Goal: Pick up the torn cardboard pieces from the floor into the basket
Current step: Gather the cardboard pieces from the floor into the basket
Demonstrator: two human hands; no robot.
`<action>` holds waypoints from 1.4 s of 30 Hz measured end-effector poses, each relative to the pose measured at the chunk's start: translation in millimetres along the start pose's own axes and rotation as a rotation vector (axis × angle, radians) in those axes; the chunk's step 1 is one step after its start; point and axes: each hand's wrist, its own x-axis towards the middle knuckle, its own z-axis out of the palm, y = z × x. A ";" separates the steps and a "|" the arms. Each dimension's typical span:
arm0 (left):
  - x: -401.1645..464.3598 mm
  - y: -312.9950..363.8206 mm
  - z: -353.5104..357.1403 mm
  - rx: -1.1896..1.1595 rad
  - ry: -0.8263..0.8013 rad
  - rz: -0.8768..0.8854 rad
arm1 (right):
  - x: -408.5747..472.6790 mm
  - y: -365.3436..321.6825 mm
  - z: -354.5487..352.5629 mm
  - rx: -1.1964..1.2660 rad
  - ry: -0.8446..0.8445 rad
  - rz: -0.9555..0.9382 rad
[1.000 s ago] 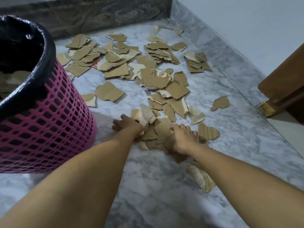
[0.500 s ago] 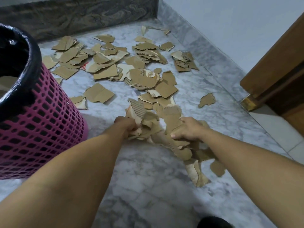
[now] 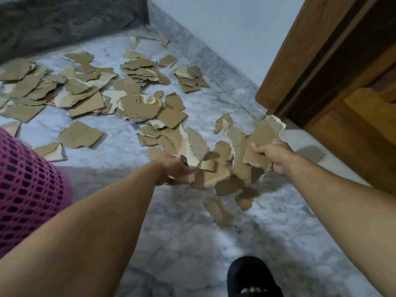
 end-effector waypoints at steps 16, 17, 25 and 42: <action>42.7 -26.7 155.2 0.673 0.101 0.287 | 1.8 58.5 -44.7 0.033 0.238 0.087; 42.5 -27.5 155.2 0.645 0.101 0.274 | 2.1 59.7 -44.3 0.037 0.240 0.084; 36.7 -18.6 132.7 0.499 0.106 0.187 | 0.5 47.8 -36.6 0.036 0.291 0.094; -114.8 151.5 -124.2 0.674 0.420 0.301 | -80.0 -206.0 85.8 -0.030 -0.208 -0.267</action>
